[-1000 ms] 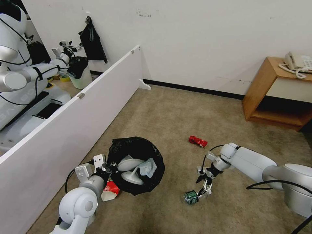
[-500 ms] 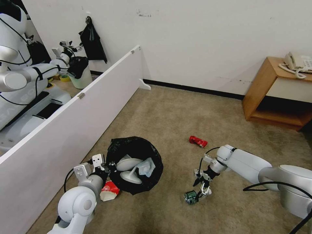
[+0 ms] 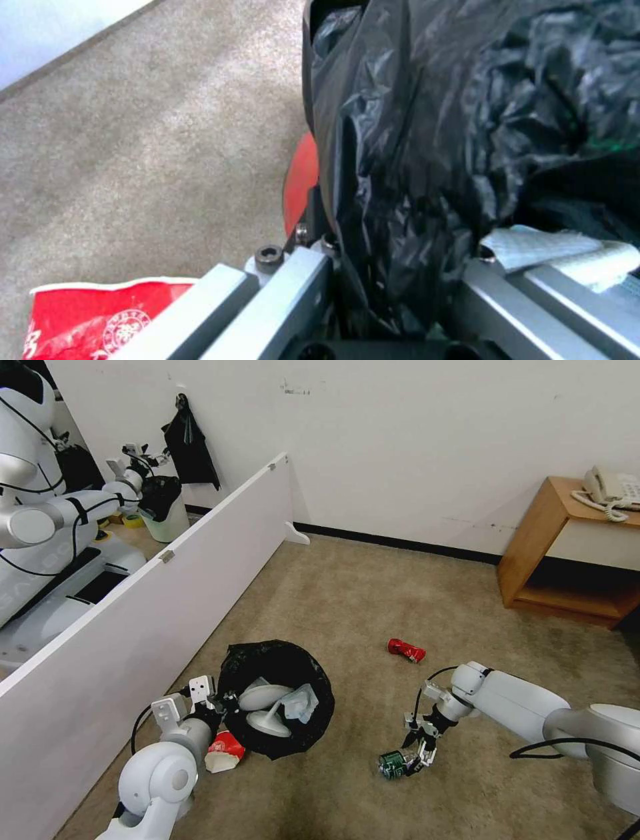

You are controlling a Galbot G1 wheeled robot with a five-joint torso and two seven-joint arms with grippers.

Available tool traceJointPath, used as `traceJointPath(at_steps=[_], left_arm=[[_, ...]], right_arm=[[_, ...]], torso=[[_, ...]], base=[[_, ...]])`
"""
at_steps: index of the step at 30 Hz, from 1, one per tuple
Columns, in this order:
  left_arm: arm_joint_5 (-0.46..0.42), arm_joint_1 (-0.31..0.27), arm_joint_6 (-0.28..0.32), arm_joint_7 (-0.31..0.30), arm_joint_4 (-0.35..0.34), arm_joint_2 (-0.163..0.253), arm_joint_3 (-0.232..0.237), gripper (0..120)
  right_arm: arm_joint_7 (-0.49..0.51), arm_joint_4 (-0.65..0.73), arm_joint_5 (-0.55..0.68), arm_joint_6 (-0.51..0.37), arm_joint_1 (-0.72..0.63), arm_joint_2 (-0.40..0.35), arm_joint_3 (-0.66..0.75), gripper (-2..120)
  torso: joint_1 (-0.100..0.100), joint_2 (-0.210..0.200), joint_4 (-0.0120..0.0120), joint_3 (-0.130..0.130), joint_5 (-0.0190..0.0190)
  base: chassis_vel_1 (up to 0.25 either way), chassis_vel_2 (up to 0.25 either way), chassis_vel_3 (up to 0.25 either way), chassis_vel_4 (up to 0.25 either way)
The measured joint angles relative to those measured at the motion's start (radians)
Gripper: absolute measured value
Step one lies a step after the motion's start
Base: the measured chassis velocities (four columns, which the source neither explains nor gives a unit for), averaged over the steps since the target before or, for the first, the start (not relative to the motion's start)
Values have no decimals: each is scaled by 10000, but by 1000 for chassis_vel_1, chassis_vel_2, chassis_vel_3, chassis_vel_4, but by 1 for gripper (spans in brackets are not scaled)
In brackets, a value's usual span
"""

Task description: Pick up the trash bin, then pick up the garbage from the floor and place it into the trash bin.

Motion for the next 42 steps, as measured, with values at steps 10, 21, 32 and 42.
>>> traceJointPath(at_steps=[10,21,32,42], left_arm=[[7,-1,-19,20,65,-12,-10,0],[-2,-136,-23,21,191,-17,9,0],[-20,-225,-28,20,302,-26,38,0],[-29,-217,-38,18,336,-43,35,0]], right_arm=[[35,-98,-68,0,-179,105,127,100],[25,-216,-97,34,-296,172,176,100],[3,-662,-275,179,-425,454,392,100],[51,-1069,-560,336,-435,806,519,98]], torso=[[0,0,1,0,0],[0,0,0,0,0],[0,0,0,0,-1],[-1,5,-6,-4,-19]], base=[[0,0,0,0],[0,0,0,0],[0,0,0,0],[0,0,0,0]])
